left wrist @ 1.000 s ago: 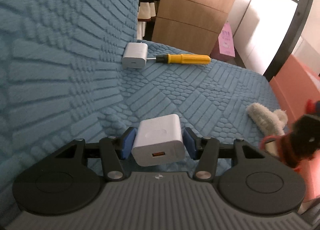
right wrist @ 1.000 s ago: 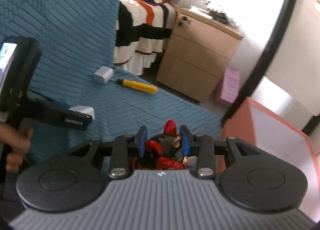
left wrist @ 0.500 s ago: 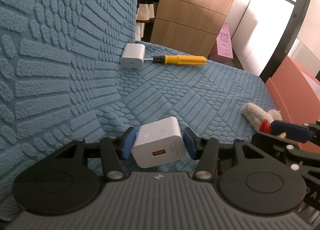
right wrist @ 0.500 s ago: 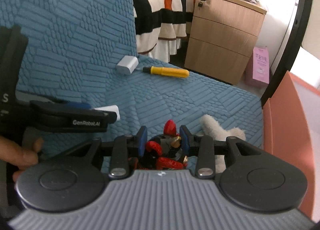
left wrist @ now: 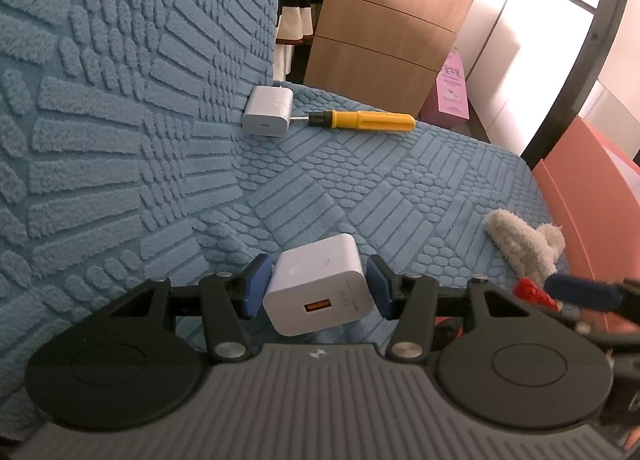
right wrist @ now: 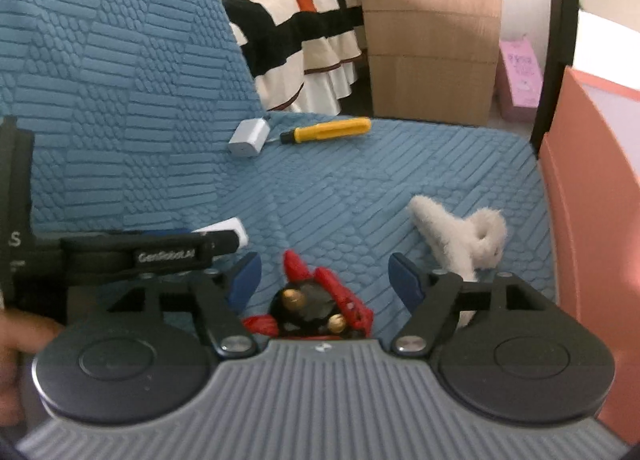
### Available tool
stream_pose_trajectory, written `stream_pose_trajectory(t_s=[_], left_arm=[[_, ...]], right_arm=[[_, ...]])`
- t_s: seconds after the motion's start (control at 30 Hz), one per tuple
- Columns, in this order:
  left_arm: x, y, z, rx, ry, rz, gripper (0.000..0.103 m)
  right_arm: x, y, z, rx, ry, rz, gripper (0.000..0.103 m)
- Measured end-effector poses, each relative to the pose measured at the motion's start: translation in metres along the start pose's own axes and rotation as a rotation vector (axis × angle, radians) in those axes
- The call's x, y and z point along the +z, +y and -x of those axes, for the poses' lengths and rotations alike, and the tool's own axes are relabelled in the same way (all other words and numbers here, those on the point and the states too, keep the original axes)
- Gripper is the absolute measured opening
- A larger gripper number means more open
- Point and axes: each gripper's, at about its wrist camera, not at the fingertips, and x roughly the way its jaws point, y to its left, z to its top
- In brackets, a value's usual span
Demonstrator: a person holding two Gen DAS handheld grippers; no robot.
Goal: Organize rigid objects
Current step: 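Lift and carry the red toy and white charger toward the pink box with both tools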
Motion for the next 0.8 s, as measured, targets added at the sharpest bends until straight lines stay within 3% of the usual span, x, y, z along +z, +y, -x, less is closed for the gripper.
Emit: stream_pose_trajectory(t_s=[0.17, 0.4, 0.47, 0.8], left_arm=[[0.001, 0.001, 0.001, -0.001, -0.003, 0.009, 0.059], [0.001, 0.001, 0.001, -0.007, -0.005, 0.011, 0.059], [0.002, 0.000, 0.002, -0.016, -0.006, 0.014, 0.059], [0.002, 0.000, 0.009, -0.063, -0.008, 0.047, 0.058]], right_arm=[[-0.007, 0.005, -0.005, 0.038, 0.036, 0.010, 0.072], [-0.017, 0.007, -0.022, -0.044, 0.072, 0.019, 0.071], [-0.020, 0.003, -0.024, -0.052, 0.080, -0.006, 0.063], [-0.023, 0.003, -0.008, -0.089, 0.027, 0.013, 0.063]])
